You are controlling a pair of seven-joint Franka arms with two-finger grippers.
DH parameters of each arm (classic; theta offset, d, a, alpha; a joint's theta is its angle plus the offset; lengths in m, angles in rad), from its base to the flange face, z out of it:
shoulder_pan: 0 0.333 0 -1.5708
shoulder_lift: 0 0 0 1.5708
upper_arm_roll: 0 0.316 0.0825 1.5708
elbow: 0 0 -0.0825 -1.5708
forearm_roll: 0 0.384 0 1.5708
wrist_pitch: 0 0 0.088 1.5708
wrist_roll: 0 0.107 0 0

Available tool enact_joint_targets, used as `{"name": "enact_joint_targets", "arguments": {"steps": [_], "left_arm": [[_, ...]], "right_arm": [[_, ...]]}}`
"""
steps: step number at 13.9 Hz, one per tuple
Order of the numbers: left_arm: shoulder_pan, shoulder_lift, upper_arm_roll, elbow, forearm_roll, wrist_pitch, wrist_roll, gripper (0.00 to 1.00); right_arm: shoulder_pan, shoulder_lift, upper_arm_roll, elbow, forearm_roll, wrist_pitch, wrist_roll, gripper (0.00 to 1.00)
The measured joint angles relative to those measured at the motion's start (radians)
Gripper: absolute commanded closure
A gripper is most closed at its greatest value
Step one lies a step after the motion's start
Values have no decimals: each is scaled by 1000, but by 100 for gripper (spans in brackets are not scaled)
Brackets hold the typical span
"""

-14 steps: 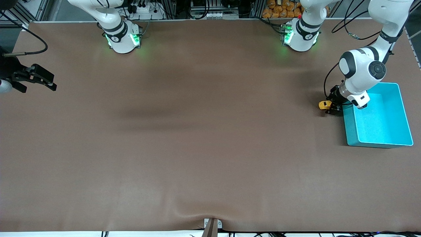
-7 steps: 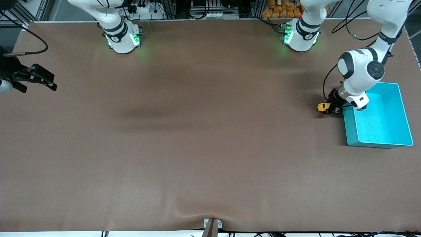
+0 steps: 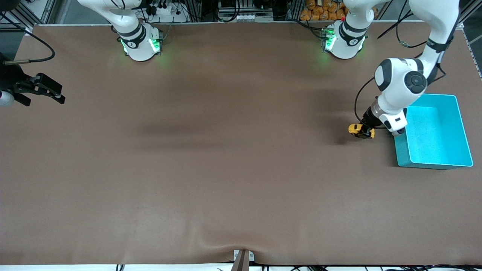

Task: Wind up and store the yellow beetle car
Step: 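Lift the car with the left gripper and carry it over the box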

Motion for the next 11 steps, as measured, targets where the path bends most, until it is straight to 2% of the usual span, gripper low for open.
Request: {"name": "enact_joint_targets", "arguments": {"steps": [3,5,8,11], "left_arm": [[1,-5,0,195,19,-221,24,100],[3,-5,1,278,62,-298,74,100],[21,-5,10,319,76,-321,223,100],[89,1,18,330,76,-321,436,100]], "right_arm": [[-1,0,0,0,-1,0,0,0],[-1,0,0,0,-2,0,0,0],[-2,0,0,0,-2,-8,1,0],[-2,0,0,0,-3,-16,1,0]]}}
